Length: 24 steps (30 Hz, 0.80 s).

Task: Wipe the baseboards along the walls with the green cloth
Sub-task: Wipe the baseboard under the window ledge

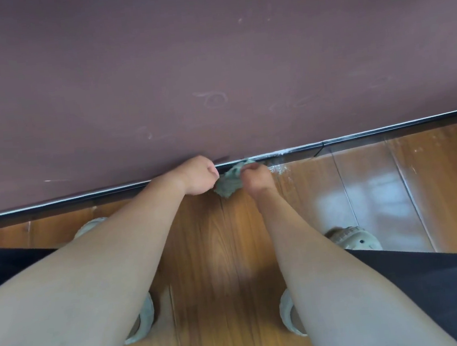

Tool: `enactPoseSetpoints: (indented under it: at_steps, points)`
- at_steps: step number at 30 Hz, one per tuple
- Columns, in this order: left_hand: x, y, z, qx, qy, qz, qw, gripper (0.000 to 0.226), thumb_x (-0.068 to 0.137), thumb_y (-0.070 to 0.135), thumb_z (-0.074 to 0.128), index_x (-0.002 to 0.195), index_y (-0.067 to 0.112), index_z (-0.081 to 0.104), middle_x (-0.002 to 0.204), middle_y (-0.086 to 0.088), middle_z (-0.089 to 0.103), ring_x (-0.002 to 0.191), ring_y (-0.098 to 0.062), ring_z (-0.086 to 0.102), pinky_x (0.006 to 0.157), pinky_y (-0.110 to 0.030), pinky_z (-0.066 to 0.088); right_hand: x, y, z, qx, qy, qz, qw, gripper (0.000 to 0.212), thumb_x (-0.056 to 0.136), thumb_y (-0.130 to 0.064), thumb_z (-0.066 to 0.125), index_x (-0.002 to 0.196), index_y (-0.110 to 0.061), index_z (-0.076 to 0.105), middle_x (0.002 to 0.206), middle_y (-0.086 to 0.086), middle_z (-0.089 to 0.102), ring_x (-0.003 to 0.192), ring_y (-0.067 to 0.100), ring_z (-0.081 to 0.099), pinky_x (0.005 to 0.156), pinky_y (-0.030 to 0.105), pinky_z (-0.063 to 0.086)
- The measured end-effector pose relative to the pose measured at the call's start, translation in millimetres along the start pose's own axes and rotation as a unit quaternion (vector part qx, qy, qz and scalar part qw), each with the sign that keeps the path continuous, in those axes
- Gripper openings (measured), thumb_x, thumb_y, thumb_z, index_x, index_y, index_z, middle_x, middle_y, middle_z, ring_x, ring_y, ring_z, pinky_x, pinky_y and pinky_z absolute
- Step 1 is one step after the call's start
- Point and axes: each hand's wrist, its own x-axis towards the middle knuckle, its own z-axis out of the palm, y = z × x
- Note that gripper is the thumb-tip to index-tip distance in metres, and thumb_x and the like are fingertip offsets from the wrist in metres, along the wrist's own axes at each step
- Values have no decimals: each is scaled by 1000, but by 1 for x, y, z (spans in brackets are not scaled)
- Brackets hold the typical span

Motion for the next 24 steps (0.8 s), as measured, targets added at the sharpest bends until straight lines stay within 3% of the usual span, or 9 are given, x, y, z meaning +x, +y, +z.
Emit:
enactPoseSetpoints:
  at_steps: [4, 8, 10, 12, 15, 18, 20, 22, 24]
  points:
    - [1, 2, 0, 1, 0, 8, 1000, 24, 87, 12, 48, 80, 12, 71, 75, -11, 64, 73, -29, 56, 80, -36, 58, 16, 16, -32, 98, 95, 38, 990, 32, 89, -11, 43, 116, -14, 60, 107, 8, 66, 105, 29, 62, 100, 43, 50]
    - [4, 6, -1, 0, -9, 17, 1000, 21, 83, 12, 45, 78, 23, 62, 74, -1, 55, 73, -20, 45, 71, -32, 47, 14, 20, -11, 36, -31, 19, 999, 30, 90, -9, 48, 117, -15, 58, 110, 14, 65, 93, 27, 61, 84, 38, 53]
    - [5, 8, 0, -2, -4, 21, 1000, 24, 87, 10, 46, 81, 17, 69, 77, -4, 63, 72, -25, 52, 80, -34, 55, 9, 21, 10, -44, -106, 0, 993, 32, 90, -16, 48, 120, -22, 57, 121, 15, 65, 90, 26, 62, 77, 36, 50]
    - [6, 8, 1, -7, 13, 27, 1000, 26, 90, 10, 49, 86, 8, 74, 86, -8, 75, 81, -31, 66, 90, -38, 58, 1, 10, 21, -144, -147, -49, 977, 35, 97, -18, 44, 130, -18, 54, 126, 10, 62, 101, 25, 60, 86, 37, 49]
    - [7, 4, 3, -4, 5, 30, 1000, 27, 89, 11, 47, 87, 7, 74, 82, -6, 70, 77, -28, 62, 86, -37, 58, -5, -6, 11, -244, -98, -92, 960, 36, 102, -17, 37, 131, -8, 56, 131, 11, 60, 121, 29, 56, 101, 35, 43]
    - [6, -4, 0, 8, -2, 28, 1000, 23, 84, 12, 44, 76, 18, 65, 74, -3, 54, 72, -21, 44, 70, -34, 48, 6, 2, -16, -191, 0, -48, 981, 37, 100, -11, 37, 127, -7, 62, 129, 12, 63, 121, 32, 57, 100, 32, 44]
    - [3, -10, -2, 11, 7, 21, 1000, 23, 84, 12, 45, 75, 19, 64, 75, -3, 55, 72, -23, 46, 72, -33, 51, 14, 10, -27, -148, 35, -20, 988, 36, 98, -10, 37, 124, -9, 62, 125, 13, 64, 117, 32, 59, 101, 36, 48]
    - [1, -17, -3, 19, 5, 12, 1000, 24, 87, 11, 47, 77, 15, 68, 80, -10, 64, 74, -30, 57, 81, -37, 57, 11, 10, -25, -134, 22, -19, 991, 35, 94, -8, 38, 121, -14, 60, 115, 9, 63, 108, 28, 60, 94, 38, 52]
    - [2, -19, -1, 26, -2, 4, 1000, 25, 88, 11, 48, 81, 6, 71, 85, -15, 68, 81, -35, 64, 79, -39, 60, 4, 12, -9, -144, -41, -38, 988, 35, 94, -6, 39, 121, -16, 58, 109, 7, 57, 97, 24, 56, 74, 28, 51]
